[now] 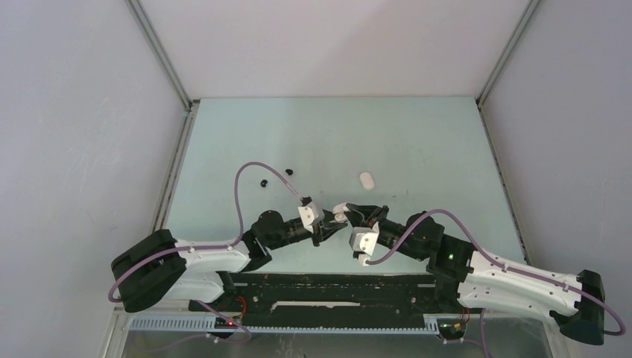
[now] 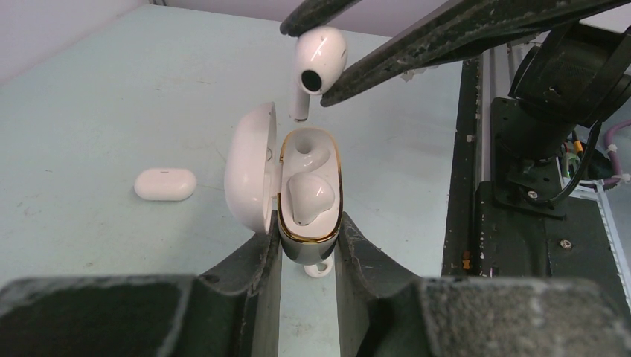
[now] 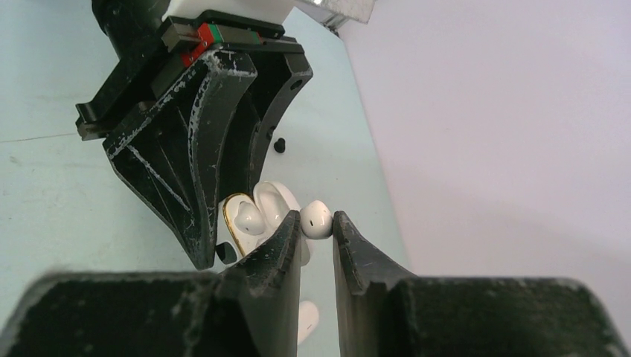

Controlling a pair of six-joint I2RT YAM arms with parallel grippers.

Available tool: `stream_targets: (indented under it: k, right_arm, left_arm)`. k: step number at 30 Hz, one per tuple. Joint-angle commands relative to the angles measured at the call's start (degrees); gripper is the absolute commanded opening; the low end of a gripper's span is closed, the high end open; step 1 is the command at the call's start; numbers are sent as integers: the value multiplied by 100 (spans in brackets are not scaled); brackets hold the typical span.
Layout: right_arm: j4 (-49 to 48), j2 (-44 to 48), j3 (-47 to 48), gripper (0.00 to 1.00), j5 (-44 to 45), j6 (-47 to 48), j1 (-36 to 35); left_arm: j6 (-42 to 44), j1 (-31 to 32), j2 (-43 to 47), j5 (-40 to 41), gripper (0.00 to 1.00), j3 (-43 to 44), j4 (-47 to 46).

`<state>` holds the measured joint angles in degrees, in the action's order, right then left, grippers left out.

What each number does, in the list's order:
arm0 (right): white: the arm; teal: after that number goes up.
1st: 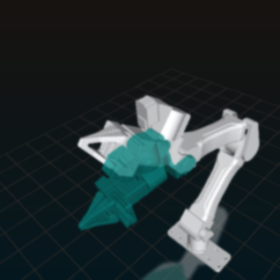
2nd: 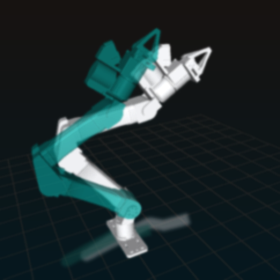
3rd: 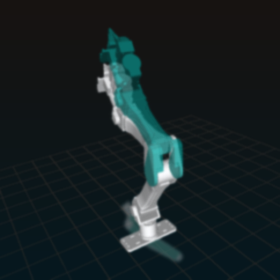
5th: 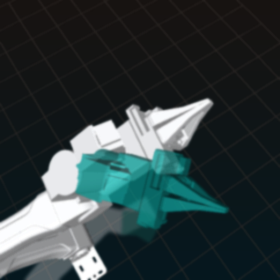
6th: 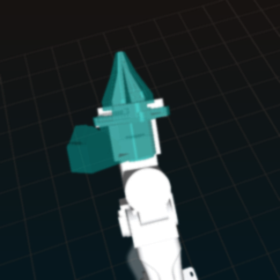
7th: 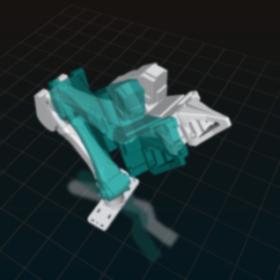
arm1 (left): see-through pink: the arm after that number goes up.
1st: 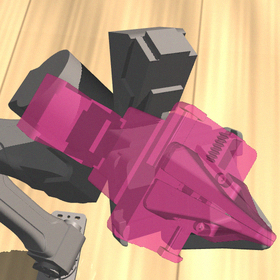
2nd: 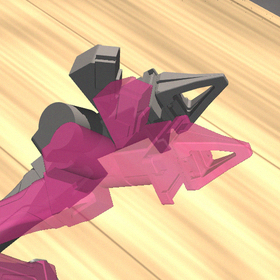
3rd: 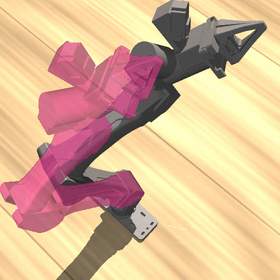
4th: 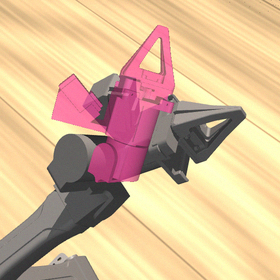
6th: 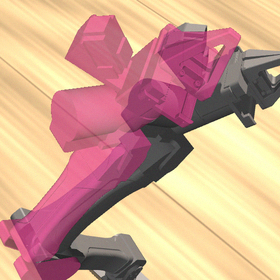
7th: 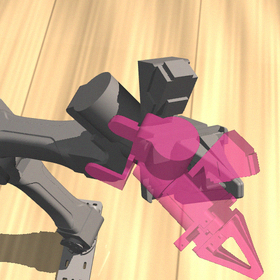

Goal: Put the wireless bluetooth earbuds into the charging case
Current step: Place the earbud in the charging case.

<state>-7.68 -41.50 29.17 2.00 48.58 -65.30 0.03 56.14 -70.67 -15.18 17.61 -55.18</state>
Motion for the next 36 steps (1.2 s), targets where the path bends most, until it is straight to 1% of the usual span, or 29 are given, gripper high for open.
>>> stream_targets:
  k: [1,22,36]
  right_arm:
    - [15,79,1,0,169,-21,-26]
    - [104,146,-208,0,256,12,-10]
    - [-21,89,-209,0,315,-75,202]
  left_arm:
    - [106,29,193,115,0,-45,-283]
    - [111,29,254,183,0,-80,-283]
    - [127,29,206,121,0,-56,-283]
